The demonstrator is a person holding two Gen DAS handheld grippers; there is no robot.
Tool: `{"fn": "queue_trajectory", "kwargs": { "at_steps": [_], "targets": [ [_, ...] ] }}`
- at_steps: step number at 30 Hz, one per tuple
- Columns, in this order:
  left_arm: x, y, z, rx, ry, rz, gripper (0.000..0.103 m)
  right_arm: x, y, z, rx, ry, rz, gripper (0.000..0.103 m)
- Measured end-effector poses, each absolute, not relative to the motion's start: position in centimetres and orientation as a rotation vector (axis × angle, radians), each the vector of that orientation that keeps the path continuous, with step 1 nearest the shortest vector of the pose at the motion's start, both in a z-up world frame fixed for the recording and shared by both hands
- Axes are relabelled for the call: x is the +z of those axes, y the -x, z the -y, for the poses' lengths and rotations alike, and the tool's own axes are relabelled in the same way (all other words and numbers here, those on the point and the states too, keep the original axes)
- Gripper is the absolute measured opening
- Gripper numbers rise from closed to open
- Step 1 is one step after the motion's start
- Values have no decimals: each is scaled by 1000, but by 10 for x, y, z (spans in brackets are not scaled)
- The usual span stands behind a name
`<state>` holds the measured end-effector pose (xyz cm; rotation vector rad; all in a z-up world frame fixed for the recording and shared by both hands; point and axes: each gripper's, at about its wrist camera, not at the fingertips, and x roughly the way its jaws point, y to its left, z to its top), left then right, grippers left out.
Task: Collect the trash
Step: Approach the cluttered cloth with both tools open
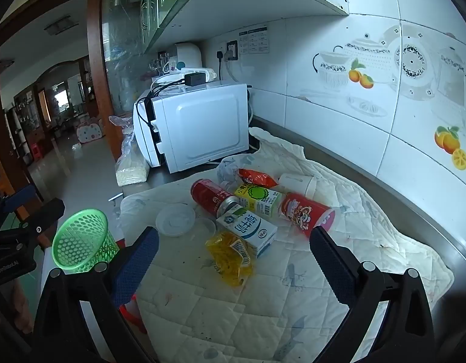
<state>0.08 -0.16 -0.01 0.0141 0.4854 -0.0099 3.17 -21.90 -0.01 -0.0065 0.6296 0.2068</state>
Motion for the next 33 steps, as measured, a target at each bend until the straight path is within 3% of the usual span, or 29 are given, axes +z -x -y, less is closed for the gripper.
{"fn": "queue_trajectory", "kwargs": {
  "at_steps": [33],
  "targets": [
    [-6,-8,-16,56,41,-516,98,-6,-33,217,222,-2,-635,97]
  ]
}}
